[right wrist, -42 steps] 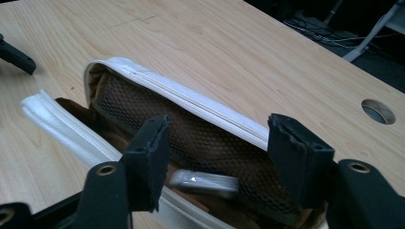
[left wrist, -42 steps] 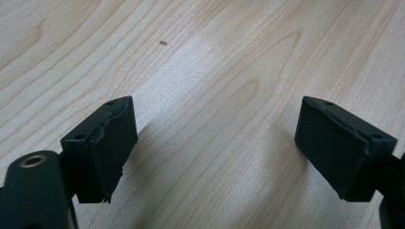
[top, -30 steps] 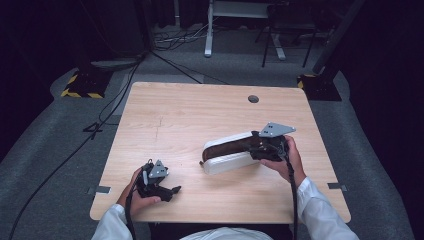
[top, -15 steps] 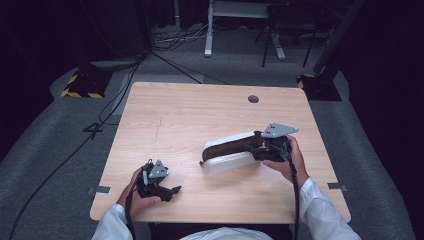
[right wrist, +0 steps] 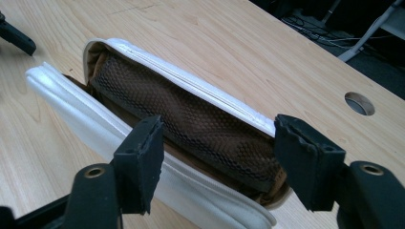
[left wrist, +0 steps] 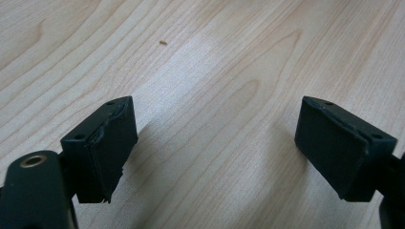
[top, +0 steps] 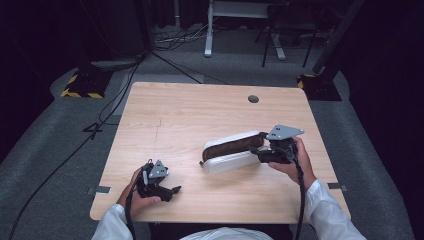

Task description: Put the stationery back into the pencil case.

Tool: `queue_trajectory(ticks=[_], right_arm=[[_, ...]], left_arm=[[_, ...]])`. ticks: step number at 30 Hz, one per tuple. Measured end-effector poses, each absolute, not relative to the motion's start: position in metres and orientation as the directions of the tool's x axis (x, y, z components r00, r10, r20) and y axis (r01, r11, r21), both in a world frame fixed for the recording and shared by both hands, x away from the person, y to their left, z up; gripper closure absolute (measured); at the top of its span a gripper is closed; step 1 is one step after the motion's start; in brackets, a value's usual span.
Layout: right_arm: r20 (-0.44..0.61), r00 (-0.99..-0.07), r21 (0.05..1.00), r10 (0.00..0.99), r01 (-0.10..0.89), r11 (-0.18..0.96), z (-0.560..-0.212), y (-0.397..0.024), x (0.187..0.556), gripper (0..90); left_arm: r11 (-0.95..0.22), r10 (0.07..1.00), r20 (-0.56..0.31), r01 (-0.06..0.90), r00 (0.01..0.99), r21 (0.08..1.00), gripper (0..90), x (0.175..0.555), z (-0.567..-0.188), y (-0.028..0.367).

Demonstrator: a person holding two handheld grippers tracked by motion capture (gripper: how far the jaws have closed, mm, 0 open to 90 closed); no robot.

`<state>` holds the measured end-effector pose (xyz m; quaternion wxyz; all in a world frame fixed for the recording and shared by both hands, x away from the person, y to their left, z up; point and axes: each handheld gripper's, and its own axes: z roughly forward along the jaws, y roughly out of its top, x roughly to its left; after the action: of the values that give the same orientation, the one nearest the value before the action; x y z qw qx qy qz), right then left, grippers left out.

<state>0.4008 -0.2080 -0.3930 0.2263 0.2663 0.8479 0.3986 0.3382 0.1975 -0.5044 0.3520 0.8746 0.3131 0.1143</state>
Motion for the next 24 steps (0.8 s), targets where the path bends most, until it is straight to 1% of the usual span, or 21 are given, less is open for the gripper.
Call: queue_trajectory(ticks=[15, 24], right_arm=[[-0.189, -0.761, 0.793, 0.621, 0.254, 0.554, -0.389, -0.228, 0.388, 32.9], [-0.201, -0.767, 0.785, 0.609, 0.245, 0.569, -0.392, -0.244, 0.377, 30.9]], left_arm=[[-0.556, 0.628, -0.021, 0.467, 0.778, 0.687, 14.8, 0.338, -0.504, 0.198], [-0.556, 0.628, -0.021, 0.467, 0.778, 0.687, 14.8, 0.338, -0.504, 0.198]])
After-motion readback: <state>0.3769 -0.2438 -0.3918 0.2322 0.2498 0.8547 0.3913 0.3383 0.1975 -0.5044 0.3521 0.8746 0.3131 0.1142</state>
